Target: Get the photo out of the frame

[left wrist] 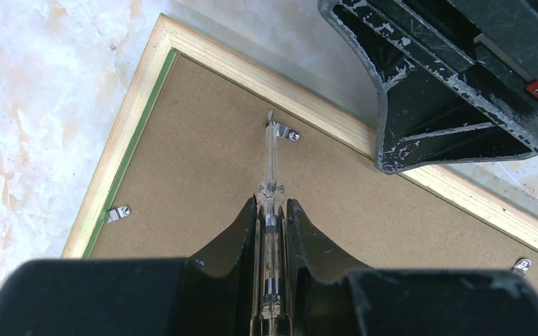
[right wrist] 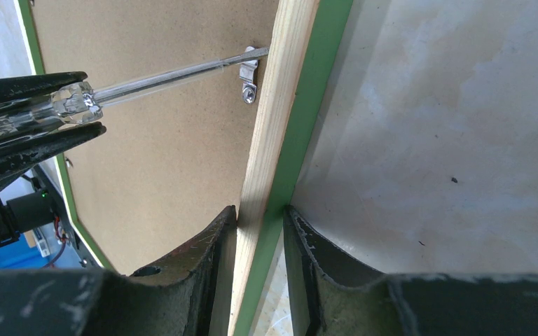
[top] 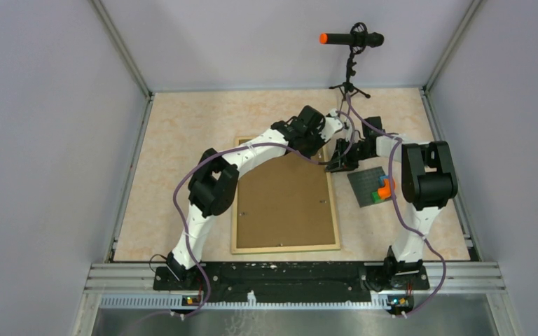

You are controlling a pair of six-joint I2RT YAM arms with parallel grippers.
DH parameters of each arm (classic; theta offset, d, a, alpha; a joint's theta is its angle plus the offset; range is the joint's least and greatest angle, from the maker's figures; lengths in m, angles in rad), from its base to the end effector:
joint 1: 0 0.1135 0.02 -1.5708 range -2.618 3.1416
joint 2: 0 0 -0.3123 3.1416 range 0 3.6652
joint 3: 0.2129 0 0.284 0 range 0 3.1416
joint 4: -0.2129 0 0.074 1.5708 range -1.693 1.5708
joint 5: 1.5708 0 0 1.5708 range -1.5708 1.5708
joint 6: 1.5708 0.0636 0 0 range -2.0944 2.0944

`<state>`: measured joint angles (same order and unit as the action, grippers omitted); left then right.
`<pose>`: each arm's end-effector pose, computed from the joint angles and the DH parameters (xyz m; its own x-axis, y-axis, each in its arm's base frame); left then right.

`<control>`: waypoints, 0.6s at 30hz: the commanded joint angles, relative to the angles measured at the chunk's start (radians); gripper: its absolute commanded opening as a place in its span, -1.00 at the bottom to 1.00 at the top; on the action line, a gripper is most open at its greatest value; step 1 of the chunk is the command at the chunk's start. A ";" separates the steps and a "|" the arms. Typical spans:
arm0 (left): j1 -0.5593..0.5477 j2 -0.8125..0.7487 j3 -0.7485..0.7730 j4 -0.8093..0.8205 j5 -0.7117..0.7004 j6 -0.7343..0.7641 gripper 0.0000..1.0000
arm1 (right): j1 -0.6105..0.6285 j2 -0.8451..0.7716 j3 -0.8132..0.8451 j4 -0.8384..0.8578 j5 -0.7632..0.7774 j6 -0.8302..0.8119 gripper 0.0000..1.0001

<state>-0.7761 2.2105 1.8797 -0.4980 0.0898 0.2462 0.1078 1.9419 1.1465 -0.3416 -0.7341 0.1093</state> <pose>0.4108 -0.4113 0.2294 -0.3296 0.6637 -0.6715 0.8468 0.5223 0.1006 0.4143 0.0877 0.1383 -0.9360 -0.0198 -0.3515 -0.2593 0.7143 0.6501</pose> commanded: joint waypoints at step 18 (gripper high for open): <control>-0.006 -0.058 -0.028 -0.161 0.006 0.064 -1.00 | -0.007 0.048 0.021 -0.014 0.068 -0.030 -0.39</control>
<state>-0.7780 2.2028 1.8778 -0.5453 0.0895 0.2955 0.1062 1.9484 1.1545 -0.3515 -0.7361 0.1089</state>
